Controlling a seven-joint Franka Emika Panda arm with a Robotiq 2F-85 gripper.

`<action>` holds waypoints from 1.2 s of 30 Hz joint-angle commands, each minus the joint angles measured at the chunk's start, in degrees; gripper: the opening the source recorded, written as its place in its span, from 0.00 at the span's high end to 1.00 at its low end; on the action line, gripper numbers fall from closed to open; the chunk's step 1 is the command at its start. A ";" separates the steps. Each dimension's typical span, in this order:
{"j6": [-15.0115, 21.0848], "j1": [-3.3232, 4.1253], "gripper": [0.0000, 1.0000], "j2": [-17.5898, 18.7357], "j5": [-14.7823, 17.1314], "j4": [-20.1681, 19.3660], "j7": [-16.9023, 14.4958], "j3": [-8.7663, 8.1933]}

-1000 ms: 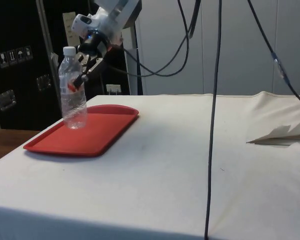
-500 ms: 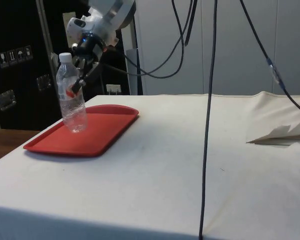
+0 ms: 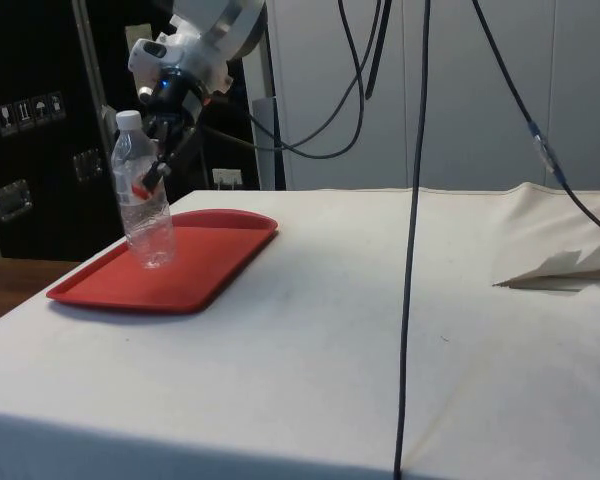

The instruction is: Place the bottle upright on the tray.

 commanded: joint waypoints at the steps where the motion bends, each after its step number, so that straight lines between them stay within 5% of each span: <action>1: 0.11 0.06 0.66 0.06 -0.06 0.06 0.11 -0.06; 36: 0.97 0.46 0.66 1.95 0.00 -0.40 -1.66 -0.11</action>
